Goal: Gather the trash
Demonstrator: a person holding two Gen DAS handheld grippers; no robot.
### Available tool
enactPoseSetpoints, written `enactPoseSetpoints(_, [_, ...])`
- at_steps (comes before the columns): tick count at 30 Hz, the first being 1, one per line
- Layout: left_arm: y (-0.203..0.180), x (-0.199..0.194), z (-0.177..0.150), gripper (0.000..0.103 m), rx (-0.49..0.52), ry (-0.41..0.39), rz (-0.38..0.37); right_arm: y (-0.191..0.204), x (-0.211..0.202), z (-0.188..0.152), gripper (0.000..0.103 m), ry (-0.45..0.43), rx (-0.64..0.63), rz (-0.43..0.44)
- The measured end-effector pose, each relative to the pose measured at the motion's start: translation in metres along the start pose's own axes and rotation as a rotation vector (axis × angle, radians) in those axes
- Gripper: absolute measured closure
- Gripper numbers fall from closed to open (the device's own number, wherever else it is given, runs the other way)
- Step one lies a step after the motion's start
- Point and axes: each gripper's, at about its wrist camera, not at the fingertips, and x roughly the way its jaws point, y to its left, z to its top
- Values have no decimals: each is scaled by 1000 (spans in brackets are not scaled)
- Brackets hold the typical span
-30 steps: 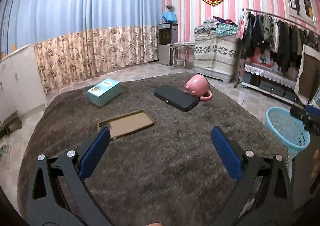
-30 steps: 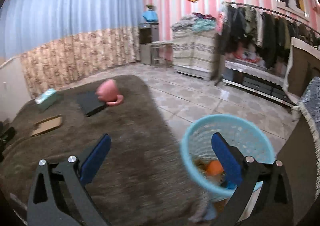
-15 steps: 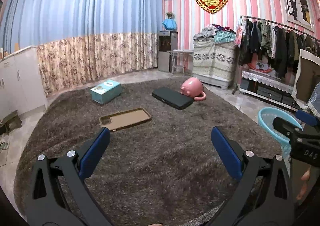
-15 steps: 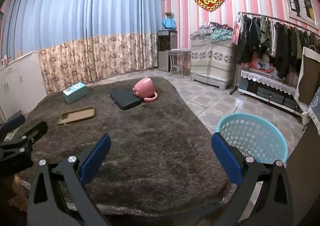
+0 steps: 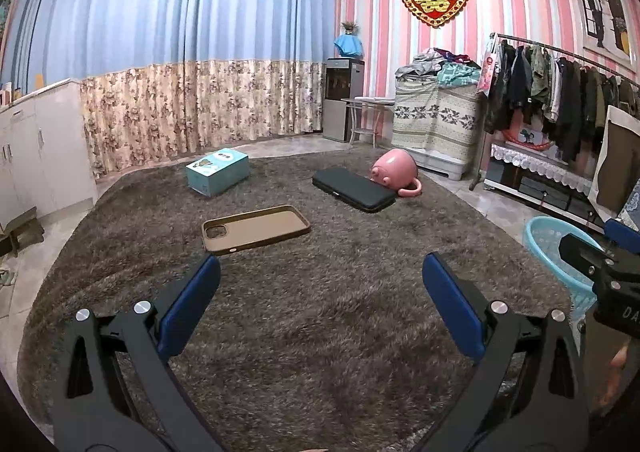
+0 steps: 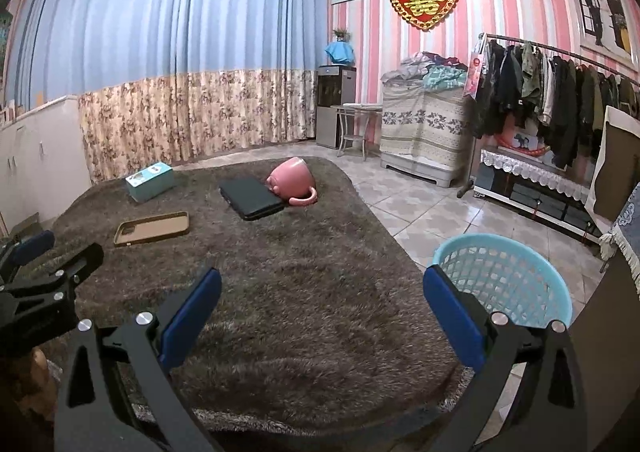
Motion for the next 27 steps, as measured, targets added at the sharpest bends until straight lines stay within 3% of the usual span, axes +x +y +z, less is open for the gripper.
enactPoseSetpoints(27, [0,-4,1,5,4,-30,15,0,2,-1,5,-8,-6,-1])
